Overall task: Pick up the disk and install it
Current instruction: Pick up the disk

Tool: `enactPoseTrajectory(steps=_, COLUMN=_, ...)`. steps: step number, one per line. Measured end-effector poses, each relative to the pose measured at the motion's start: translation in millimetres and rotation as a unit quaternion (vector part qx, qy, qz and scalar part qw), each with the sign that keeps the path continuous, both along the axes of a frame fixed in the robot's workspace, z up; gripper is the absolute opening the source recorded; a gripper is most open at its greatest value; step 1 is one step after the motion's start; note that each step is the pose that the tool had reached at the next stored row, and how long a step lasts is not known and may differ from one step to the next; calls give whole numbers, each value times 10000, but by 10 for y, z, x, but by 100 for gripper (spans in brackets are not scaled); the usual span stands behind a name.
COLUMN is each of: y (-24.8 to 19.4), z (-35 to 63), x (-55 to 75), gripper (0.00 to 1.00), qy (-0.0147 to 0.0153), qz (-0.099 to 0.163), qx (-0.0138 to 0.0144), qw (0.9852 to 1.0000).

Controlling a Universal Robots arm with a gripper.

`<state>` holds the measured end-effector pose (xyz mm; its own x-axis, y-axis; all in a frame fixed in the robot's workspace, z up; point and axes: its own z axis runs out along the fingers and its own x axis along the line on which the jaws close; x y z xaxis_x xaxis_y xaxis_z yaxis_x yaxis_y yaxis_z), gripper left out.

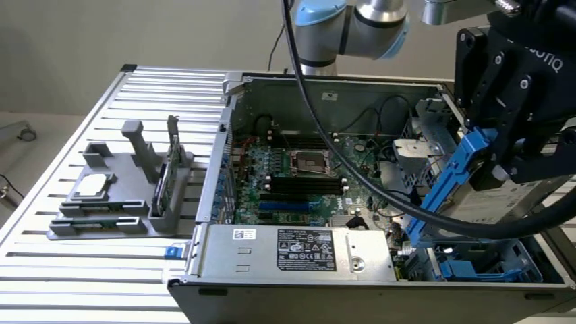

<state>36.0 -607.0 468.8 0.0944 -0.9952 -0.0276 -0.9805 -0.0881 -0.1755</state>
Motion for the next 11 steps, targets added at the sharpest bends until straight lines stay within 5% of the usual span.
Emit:
enactPoseTrajectory(steps=5, y=-1, z=-12, x=218, gripper=33, qy=0, qz=0, qx=0, qw=10000)
enactPoseTrajectory(steps=11, y=-3, z=-67, x=324, gripper=33, qy=0, qz=-33, qx=-1, qw=10000)
